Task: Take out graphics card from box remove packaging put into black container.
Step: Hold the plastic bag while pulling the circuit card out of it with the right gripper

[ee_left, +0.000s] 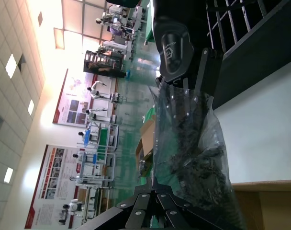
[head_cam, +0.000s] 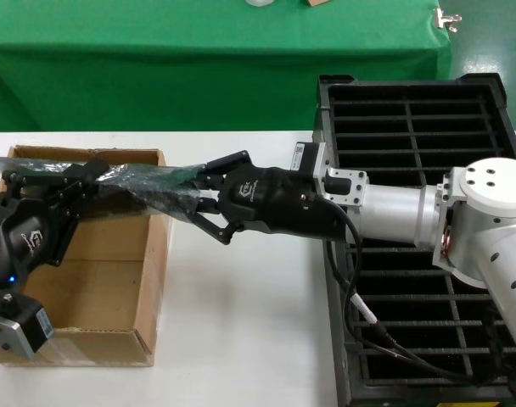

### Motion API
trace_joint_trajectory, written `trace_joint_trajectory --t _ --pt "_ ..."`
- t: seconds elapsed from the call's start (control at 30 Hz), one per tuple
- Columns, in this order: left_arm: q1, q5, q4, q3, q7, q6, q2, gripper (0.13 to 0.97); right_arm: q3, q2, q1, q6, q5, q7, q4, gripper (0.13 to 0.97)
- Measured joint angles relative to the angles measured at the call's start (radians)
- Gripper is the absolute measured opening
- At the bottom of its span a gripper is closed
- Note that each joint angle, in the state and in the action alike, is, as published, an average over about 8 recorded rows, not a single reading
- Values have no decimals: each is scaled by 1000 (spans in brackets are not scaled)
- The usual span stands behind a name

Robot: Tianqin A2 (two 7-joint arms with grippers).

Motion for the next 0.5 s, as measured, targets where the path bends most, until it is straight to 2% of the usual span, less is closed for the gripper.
trace_joint_trajectory --t 0.3,0.5 --pt "0 0 0 0 0 0 0 139 8 -17 12 0 6 -7 -33 270" --pt "0 0 0 0 0 0 0 139 18 -35 29 4 11 -14 -76 270"
